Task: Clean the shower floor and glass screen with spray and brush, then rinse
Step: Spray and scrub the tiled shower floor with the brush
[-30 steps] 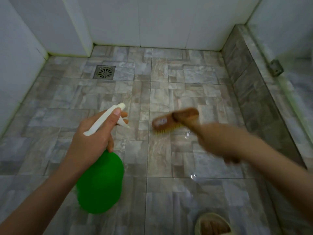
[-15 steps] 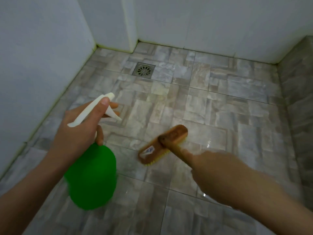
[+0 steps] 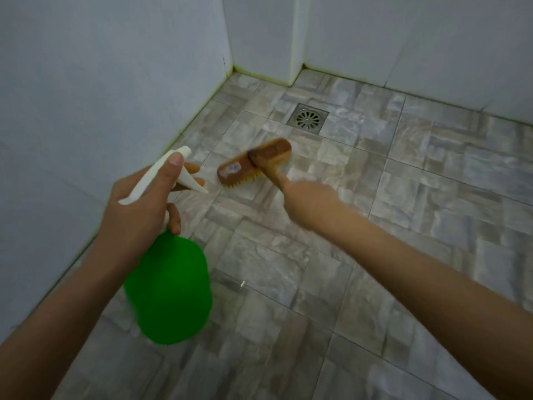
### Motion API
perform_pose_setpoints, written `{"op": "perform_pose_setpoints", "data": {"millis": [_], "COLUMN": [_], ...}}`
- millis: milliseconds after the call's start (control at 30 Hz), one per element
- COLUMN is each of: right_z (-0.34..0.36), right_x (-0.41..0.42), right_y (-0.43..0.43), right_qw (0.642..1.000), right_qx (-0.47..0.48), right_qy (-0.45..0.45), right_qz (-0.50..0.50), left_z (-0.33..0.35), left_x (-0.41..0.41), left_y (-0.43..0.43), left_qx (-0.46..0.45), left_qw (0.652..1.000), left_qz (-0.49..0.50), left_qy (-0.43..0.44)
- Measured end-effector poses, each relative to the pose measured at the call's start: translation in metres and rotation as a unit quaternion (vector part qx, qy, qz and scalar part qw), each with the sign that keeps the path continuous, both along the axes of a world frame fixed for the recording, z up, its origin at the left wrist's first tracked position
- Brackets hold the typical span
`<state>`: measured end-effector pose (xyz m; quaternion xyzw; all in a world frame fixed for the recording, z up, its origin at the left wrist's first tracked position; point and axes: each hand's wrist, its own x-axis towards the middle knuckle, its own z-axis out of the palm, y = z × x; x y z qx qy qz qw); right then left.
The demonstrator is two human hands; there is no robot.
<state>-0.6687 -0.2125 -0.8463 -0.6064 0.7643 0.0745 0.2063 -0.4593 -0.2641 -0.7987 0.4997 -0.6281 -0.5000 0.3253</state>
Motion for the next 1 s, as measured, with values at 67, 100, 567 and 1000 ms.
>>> {"op": "perform_pose_setpoints", "data": {"millis": [67,100,567,1000], "right_z": [0.011,0.020,0.007,-0.006], "right_x": [-0.010,-0.010,0.006,-0.023], "right_y": [-0.021,-0.016,-0.097,-0.162], "right_qw": [0.999,0.998,0.999,0.999], "right_qx": [0.020,0.047,0.023,-0.012], "right_qy": [-0.040,-0.036,-0.016,0.041], "right_qz": [-0.009,0.007,0.023,0.003], "left_z": [-0.001,-0.001,-0.012,-0.011], "left_x": [0.005,0.007,0.024,0.018], "left_y": [-0.004,-0.006,-0.036,-0.045], "left_qx": [-0.003,-0.002,-0.004,-0.011], "left_qw": [1.000,1.000,0.995,0.994], "left_qz": [0.019,0.024,0.084,0.106], "left_qy": [0.017,0.017,0.056,0.021]}}
